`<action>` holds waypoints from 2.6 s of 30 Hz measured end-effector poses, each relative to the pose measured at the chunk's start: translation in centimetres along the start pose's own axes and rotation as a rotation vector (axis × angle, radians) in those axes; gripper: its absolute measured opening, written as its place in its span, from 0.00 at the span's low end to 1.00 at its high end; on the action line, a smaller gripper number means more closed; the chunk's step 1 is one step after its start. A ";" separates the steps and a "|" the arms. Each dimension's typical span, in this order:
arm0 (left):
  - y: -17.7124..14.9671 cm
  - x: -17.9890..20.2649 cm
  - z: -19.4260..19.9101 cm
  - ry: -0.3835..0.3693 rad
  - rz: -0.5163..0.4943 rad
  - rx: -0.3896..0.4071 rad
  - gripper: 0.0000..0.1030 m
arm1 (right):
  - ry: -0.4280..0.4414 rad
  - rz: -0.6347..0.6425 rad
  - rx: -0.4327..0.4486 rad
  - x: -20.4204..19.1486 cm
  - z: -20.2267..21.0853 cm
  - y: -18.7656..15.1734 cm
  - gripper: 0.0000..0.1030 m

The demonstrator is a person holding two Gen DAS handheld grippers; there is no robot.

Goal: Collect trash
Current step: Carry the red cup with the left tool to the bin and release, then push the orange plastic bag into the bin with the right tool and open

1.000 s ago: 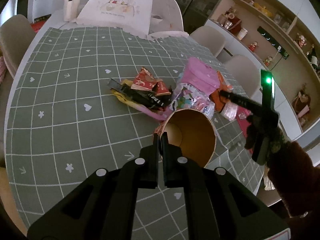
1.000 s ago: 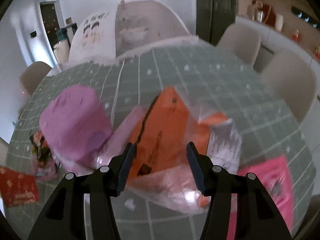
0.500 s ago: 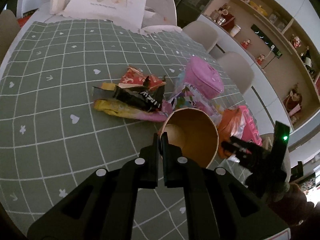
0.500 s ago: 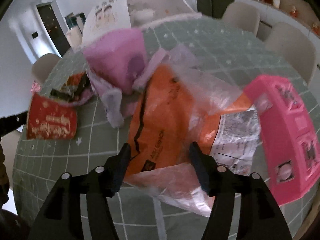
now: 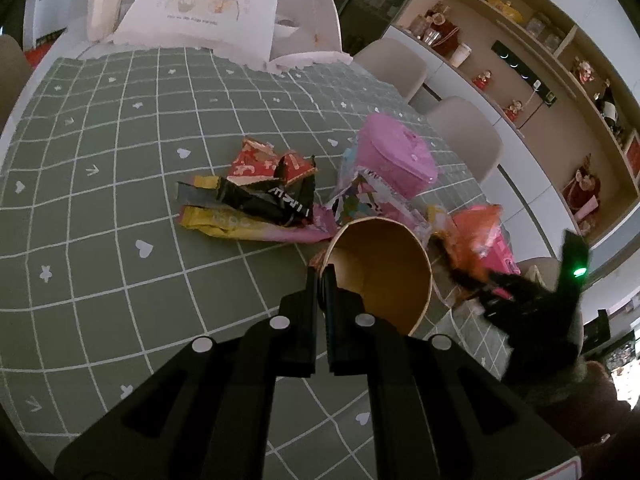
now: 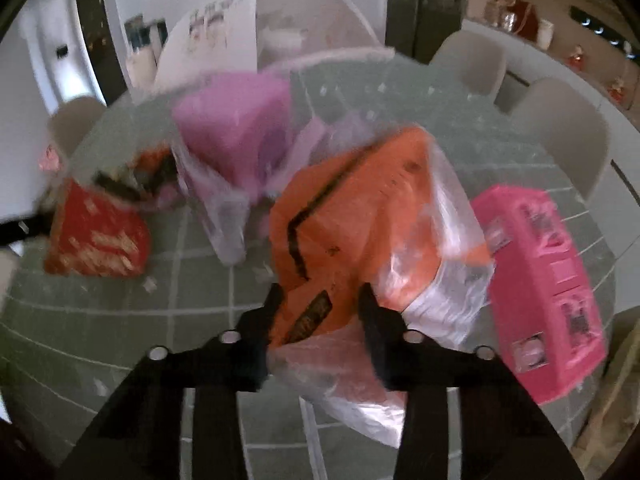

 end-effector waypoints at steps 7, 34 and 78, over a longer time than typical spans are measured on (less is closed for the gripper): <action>-0.6 2.2 2.0 0.009 -0.044 0.041 0.03 | -0.002 -0.018 0.151 0.9 7.0 1.1 0.23; -7.8 36.0 -6.4 -0.319 -0.478 -0.092 0.03 | -0.361 -0.240 0.197 19.6 24.5 -13.6 0.23; -12.0 44.0 -15.8 -0.201 -0.414 -0.296 0.39 | -0.034 -0.525 0.231 33.8 18.0 -18.2 0.23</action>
Point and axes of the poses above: each gripper's, at about its wrist camera, not at the fingertips, and z roughly against the way its jaws point, x to its right, y to its top, the point moved 2 cm from there along -z, roughly the way its jaws point, and after that the axes turned 7 degrees about z, right-handed, at the moved point
